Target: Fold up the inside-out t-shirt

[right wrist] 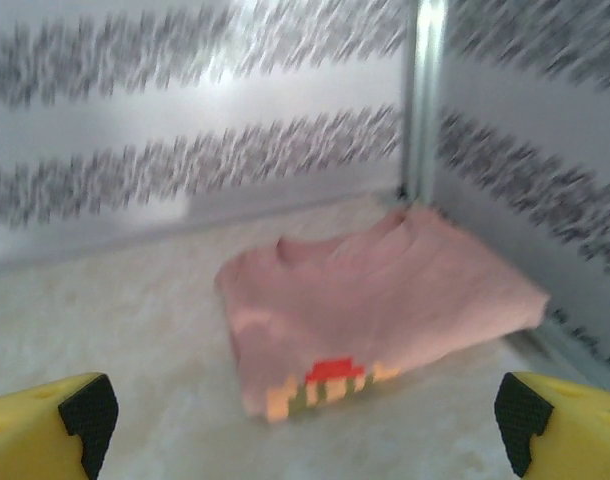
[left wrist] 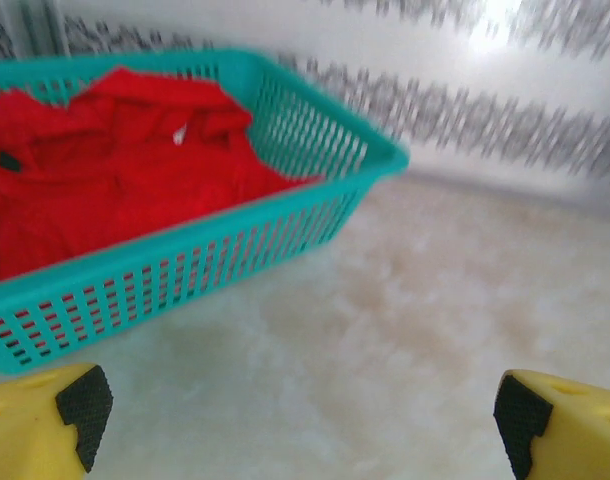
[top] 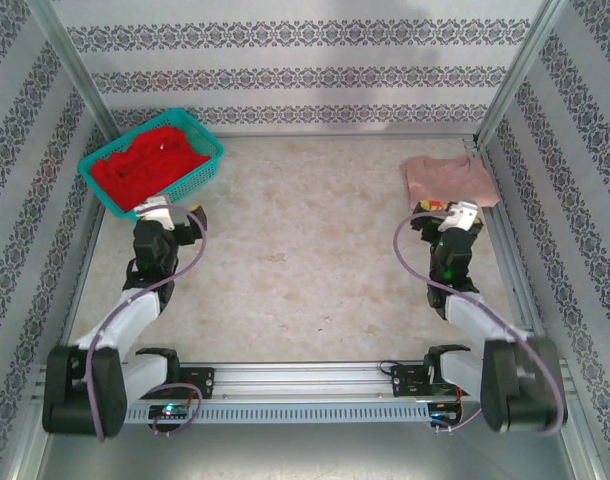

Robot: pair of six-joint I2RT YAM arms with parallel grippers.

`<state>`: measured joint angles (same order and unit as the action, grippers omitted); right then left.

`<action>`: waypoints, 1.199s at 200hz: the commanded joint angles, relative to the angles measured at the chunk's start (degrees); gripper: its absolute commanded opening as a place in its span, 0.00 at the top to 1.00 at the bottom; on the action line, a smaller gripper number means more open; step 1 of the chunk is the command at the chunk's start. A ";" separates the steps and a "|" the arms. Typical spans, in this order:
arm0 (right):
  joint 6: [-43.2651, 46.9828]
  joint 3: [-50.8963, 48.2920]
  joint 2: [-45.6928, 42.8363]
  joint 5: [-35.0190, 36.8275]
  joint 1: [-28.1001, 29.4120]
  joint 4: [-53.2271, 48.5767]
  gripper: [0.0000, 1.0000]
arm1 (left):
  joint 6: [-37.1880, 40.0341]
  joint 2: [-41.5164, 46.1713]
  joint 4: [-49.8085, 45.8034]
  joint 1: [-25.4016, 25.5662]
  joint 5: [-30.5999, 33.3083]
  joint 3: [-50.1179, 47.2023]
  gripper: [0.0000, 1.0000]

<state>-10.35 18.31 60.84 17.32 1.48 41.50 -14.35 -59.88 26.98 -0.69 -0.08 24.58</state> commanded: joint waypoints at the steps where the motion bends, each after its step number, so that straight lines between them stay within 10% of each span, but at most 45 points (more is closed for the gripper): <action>1: -11.91 -1.40 -7.45 2.32 -0.55 -6.74 0.02 | -16.65 3.66 -9.17 0.69 -3.88 2.80 0.00; 28: -12.74 6.01 -5.93 -9.01 6.52 -10.67 0.02 | -18.92 -0.46 -20.02 0.95 -8.45 14.12 0.00; 55: 3.66 23.33 4.32 -8.28 24.97 -27.36 0.02 | -12.56 -7.70 -32.80 0.74 2.37 26.37 0.00; 86: 6.74 36.86 15.63 -14.94 32.53 -39.06 0.02 | -9.86 -23.40 -40.16 -7.59 4.13 39.68 0.00; 120: 5.57 38.64 19.31 -14.42 34.36 -38.19 0.02 | -10.44 -46.70 -53.31 -17.66 -6.26 62.31 0.00; 170: 4.44 36.59 20.77 -13.06 33.97 -35.53 0.02 | -3.01 -76.73 -77.34 -19.01 -5.24 100.70 0.00; 240: 2.06 35.28 23.39 -13.07 33.24 -33.02 0.02 | 3.13 -92.16 -88.04 -18.05 -4.85 121.17 0.06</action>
<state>-6.28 53.87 82.85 3.77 35.07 6.24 -15.59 -148.27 -52.77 -19.49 -4.32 140.79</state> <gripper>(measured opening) 0.980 0.962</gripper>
